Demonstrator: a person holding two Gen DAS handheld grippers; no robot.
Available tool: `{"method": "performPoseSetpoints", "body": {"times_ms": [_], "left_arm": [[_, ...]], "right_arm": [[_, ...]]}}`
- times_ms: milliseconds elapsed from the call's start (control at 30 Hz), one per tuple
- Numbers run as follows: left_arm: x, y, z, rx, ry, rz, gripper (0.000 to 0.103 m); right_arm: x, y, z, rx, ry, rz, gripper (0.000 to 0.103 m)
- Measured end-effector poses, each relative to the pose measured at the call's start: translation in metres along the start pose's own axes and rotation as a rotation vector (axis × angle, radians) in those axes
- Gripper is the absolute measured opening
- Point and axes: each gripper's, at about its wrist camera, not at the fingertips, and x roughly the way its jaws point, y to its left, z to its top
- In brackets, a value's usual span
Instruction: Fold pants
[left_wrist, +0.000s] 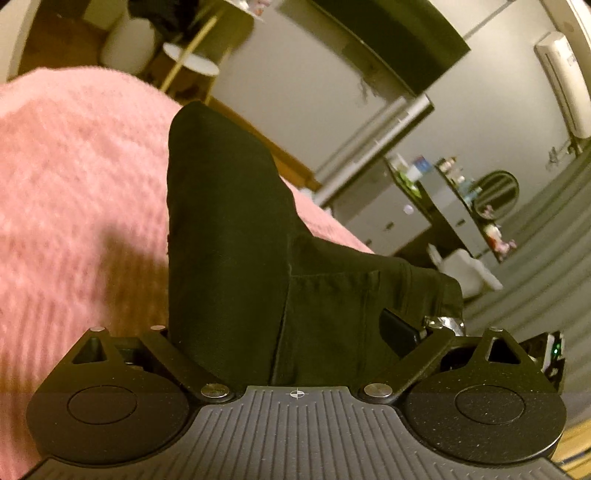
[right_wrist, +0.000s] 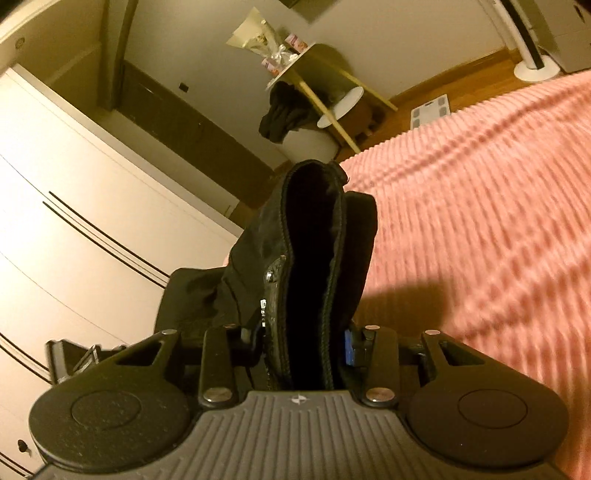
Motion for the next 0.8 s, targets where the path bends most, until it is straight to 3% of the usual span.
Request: {"method": "performPoseSetpoints", "body": {"times_ms": [67,133,200,233,267,467,567,633,800], "left_arm": [[-0.004,0.007,0.003,-0.020,-0.042,0.023,0.095],[-0.005,0.017,0.004,-0.040,-0.074,0.098,0.094],[-0.002,0.028,0.005,-0.043,-0.070,0.302,0.096],[-0.003,0.033,0.004,-0.039,-0.075,0.401,0.096],[-0.005,0.036,0.001,-0.035,-0.081,0.444,0.097],[-0.013,0.033,-0.038,-0.043,-0.024,0.433,0.102],[-0.004,0.014,-0.070,0.028,0.084,0.482,0.102],[-0.002,0.003,-0.090,0.107,0.138,0.519,0.102],[-0.004,-0.024,-0.122,0.212,0.161,0.521,0.102]], "right_arm": [[0.011,0.006,0.004,-0.018,0.014,-0.017,0.040],[0.022,0.012,0.004,-0.040,0.018,-0.074,0.050],[0.025,0.016,-0.001,-0.075,-0.002,-0.236,0.074],[0.023,0.018,-0.004,-0.101,-0.032,-0.287,0.076],[0.019,0.018,-0.009,-0.126,-0.056,-0.309,0.076],[-0.002,0.027,-0.063,-0.190,-0.060,-0.382,0.087],[-0.011,0.034,-0.109,-0.217,-0.031,-0.470,0.096],[-0.014,0.037,-0.131,-0.198,0.000,-0.517,0.096],[-0.010,0.058,-0.161,-0.161,0.098,-0.648,0.099]]}}
